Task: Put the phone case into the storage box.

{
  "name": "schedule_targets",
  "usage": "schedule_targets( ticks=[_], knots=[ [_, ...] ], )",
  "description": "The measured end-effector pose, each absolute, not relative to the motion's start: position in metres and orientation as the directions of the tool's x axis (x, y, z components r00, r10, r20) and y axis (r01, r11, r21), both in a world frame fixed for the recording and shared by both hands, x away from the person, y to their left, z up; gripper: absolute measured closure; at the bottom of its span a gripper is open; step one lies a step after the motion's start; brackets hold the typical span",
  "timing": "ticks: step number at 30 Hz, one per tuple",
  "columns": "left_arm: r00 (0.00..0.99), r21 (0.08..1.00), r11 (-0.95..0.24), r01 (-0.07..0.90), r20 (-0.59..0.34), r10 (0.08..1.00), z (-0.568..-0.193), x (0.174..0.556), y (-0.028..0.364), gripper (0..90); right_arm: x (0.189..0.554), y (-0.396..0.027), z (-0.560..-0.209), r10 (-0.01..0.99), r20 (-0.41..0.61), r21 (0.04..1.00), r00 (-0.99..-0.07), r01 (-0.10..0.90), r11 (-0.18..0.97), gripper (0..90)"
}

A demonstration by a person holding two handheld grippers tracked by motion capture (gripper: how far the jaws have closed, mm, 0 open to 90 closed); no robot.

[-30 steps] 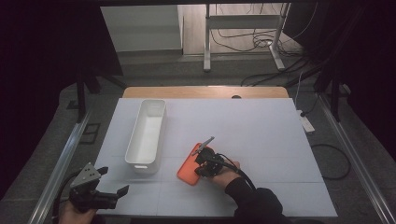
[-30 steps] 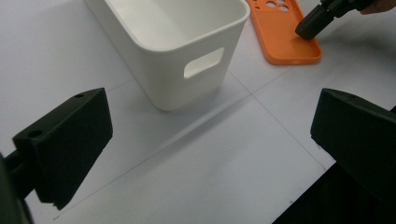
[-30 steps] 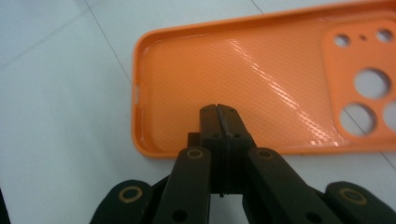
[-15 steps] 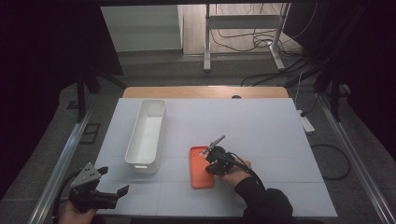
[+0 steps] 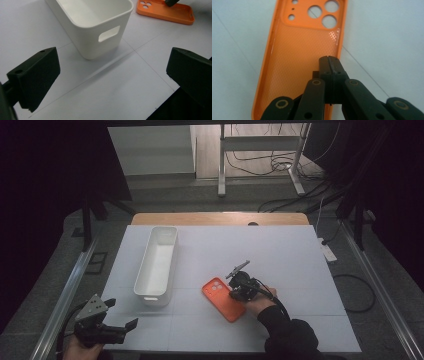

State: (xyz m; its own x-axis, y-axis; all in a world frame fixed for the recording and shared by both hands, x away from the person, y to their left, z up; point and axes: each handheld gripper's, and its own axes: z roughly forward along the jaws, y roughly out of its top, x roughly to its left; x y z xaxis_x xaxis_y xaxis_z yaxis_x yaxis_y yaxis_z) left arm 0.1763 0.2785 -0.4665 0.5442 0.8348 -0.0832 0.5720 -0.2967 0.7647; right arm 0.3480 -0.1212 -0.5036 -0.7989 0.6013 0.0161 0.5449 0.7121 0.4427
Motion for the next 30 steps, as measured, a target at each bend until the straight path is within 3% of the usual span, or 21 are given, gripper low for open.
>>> schedule_targets(
  ticks=[11, 13, 22, 24, 25, 27, 30],
  knots=[
    [0.544, 0.765, -0.296, 0.572, -0.083, 0.835, -0.467, 0.176, 0.279, 0.0, 0.346, -0.124, -0.496, 0.598, 0.03, 0.478, -0.801, 0.537, 0.695, 89.3],
    [0.544, 0.765, -0.296, 0.572, -0.084, 0.835, -0.467, 0.176, 0.279, 0.0, 0.344, -0.125, -0.49, 0.6, 0.032, 0.503, -0.8, 0.531, 0.681, 86.0],
    [0.546, 0.764, -0.299, 0.572, -0.082, 0.834, -0.466, 0.176, 0.278, 0.0, 0.341, -0.136, -0.475, 0.62, -0.007, 0.555, -0.784, 0.513, 0.655, 47.3],
    [0.546, 0.764, -0.299, 0.572, -0.082, 0.834, -0.466, 0.176, 0.278, 0.0, 0.342, -0.139, -0.471, 0.63, -0.031, 0.574, -0.776, 0.502, 0.647, 34.0],
    [0.546, 0.764, -0.299, 0.572, -0.082, 0.834, -0.466, 0.176, 0.278, 0.0, 0.342, -0.139, -0.471, 0.63, -0.031, 0.574, -0.776, 0.502, 0.647, 34.0],
    [0.546, 0.764, -0.299, 0.572, -0.082, 0.834, -0.466, 0.176, 0.278, 0.0, 0.342, -0.141, -0.469, 0.644, -0.05, 0.587, -0.763, 0.499, 0.637, 18.3],
    [0.546, 0.763, -0.3, 0.572, -0.081, 0.834, -0.466, 0.176, 0.278, 0.0, 0.343, -0.143, -0.47, 0.645, -0.057, 0.586, -0.762, 0.497, 0.64, 4.3]
  ],
)
